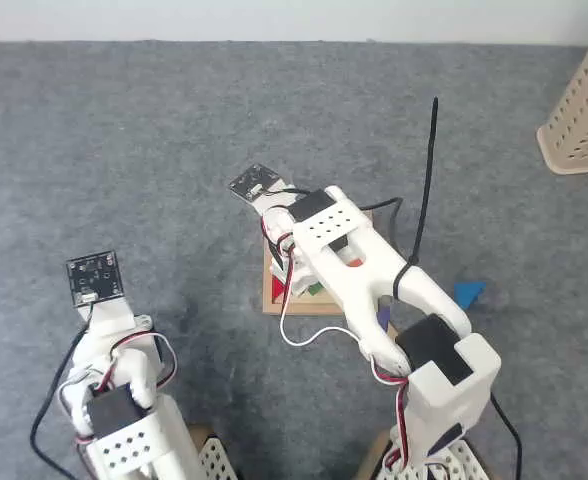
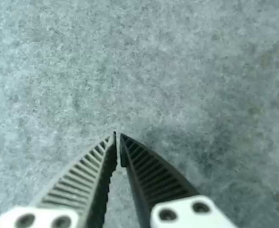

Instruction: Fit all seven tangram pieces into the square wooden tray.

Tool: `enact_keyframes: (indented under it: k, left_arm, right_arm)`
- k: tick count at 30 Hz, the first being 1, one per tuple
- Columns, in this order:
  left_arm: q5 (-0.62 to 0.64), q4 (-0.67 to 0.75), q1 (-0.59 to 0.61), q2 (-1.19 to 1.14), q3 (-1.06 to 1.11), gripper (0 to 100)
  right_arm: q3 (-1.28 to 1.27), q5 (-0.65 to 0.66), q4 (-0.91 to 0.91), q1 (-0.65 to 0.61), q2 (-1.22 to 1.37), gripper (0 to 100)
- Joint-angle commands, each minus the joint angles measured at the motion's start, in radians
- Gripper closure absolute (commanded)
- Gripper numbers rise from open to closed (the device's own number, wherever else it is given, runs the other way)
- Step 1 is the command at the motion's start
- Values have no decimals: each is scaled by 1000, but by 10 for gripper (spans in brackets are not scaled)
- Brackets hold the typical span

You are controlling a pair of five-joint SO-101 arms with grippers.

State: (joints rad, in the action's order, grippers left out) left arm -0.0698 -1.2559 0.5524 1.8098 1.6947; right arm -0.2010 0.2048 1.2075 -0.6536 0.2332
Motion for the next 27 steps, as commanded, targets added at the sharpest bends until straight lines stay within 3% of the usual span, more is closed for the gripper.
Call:
enact_keyframes:
  k: [1,8,16,20,27]
  left_arm:
    - [9,-3,-2,3,-8,987]
    - [9,-3,-2,3,-8,987]
    - [9,-3,-2,3,-8,987]
    - [9,-3,-2,3,-8,987]
    - [9,-3,-2,3,-8,987]
  right_arm:
    - [3,23,-10,-1,-73,740]
    - [3,23,-5,4,-84,749]
    - [-91,-29,-79,119,-271,997]
    - [-187,-34,-96,185,-352,991]
    - [-267,9,90,297,-429,992]
